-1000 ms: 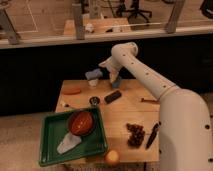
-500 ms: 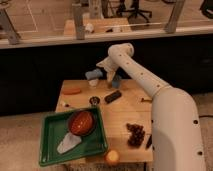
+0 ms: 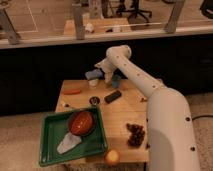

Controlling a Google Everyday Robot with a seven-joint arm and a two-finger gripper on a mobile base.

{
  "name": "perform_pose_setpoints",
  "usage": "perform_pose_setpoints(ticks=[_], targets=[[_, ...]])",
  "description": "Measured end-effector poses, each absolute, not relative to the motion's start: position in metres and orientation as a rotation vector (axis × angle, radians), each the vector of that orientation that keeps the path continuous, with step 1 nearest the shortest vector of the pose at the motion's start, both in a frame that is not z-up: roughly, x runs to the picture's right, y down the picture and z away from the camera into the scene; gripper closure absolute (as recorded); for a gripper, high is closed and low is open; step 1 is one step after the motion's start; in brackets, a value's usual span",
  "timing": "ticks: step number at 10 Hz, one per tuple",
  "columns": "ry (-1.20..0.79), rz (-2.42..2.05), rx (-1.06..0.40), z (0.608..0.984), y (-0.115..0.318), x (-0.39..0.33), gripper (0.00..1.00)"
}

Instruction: Wipe table surface with sponge

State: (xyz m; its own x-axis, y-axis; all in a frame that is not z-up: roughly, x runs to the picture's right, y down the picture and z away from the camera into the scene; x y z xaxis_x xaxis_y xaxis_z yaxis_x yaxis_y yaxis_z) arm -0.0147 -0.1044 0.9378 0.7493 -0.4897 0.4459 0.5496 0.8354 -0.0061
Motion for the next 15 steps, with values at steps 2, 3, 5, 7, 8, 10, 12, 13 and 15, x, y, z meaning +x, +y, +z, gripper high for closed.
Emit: perform_pose_setpoints(ticks=[2,3,5,7,8,10,12,13,15], targets=[[-0.443,-0.576,-0.146,0.946,-0.101,-0.018,0.21],[-0.441,-0.579,-0.149,0.949,-0.100,-0.019,0.25],[-0.447,-0.583,-0.154,0.953,-0.098,-0.023,0.47],[-0.458,-0.580,-0.156,0.955,-0.098,-0.024,0.64],[-0.459,-0.581,-0.158,0.955,-0.097,-0.023,0.72],[-0.457,-0.585,-0.161,0.956,-0.096,-0.023,0.75],[-0.452,-0.581,-0.153,0.953,-0.096,-0.023,0.75],[-0.451,-0.579,-0.146,0.950,-0.097,-0.022,0.75],[-0.454,-0.564,-0.099,0.930,-0.108,-0.016,0.75]])
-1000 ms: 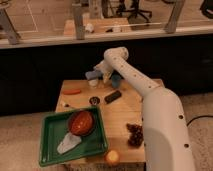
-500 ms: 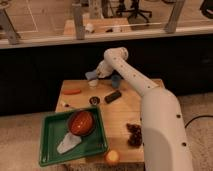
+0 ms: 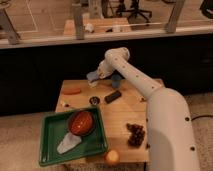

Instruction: Wipe table surface with sponge

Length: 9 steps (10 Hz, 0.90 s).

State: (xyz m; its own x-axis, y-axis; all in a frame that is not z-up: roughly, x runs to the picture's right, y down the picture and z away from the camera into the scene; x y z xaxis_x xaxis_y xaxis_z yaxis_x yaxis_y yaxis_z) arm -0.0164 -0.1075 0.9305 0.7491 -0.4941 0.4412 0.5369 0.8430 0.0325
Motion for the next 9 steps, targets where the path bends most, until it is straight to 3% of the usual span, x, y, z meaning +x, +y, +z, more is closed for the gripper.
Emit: perform_pose_setpoints(ticks=[5,9], targets=[[-0.437,-0.520,-0.002,0.858,-0.127,0.035,0.75],[-0.410,-0.484,-0.040,0.828,-0.072,0.085,0.75]])
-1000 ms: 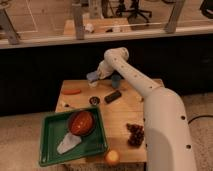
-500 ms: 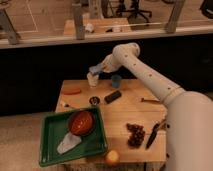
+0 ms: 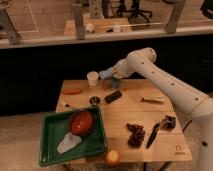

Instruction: Wipe table surface with sponge

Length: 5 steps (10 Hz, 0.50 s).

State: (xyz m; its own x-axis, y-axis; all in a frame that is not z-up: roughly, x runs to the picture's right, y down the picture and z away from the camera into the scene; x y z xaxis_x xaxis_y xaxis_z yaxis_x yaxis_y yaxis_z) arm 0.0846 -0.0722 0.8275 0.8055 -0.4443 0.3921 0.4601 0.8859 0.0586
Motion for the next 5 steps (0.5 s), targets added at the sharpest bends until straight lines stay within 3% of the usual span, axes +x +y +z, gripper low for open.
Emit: perform_pose_setpoints(ticks=[5], targets=[[-0.395,-0.417,-0.144,0.851,0.029,0.143,0.75]])
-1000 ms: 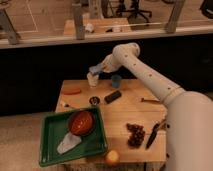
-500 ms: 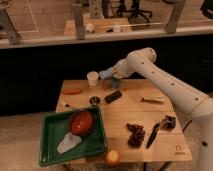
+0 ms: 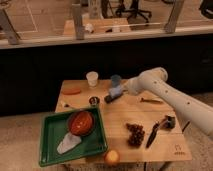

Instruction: Wipe table surface with sponge

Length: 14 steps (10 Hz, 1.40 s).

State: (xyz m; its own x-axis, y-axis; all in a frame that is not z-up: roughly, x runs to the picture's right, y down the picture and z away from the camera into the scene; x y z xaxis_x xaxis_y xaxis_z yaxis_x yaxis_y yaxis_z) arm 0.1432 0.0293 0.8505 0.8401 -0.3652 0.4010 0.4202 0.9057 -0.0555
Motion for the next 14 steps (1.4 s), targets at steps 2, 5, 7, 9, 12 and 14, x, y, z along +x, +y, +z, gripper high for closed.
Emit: perform_pose_setpoints(ticks=[2,5,7,9,12,14], targets=[[-0.381,-0.411,-0.170,0.863,0.057,0.156,0.75],[-0.407,-0.388,-0.189,0.858,0.077,0.176,0.54],[-0.446,-0.399,-0.203,0.854,0.084,0.176,0.37],[-0.459,-0.403,-0.225,0.854,0.094,0.179,0.35],[-0.436,-0.466,-0.336,0.870,0.119,0.180,0.35],[-0.416,-0.483,-0.404,0.878,0.126,0.177,0.35]])
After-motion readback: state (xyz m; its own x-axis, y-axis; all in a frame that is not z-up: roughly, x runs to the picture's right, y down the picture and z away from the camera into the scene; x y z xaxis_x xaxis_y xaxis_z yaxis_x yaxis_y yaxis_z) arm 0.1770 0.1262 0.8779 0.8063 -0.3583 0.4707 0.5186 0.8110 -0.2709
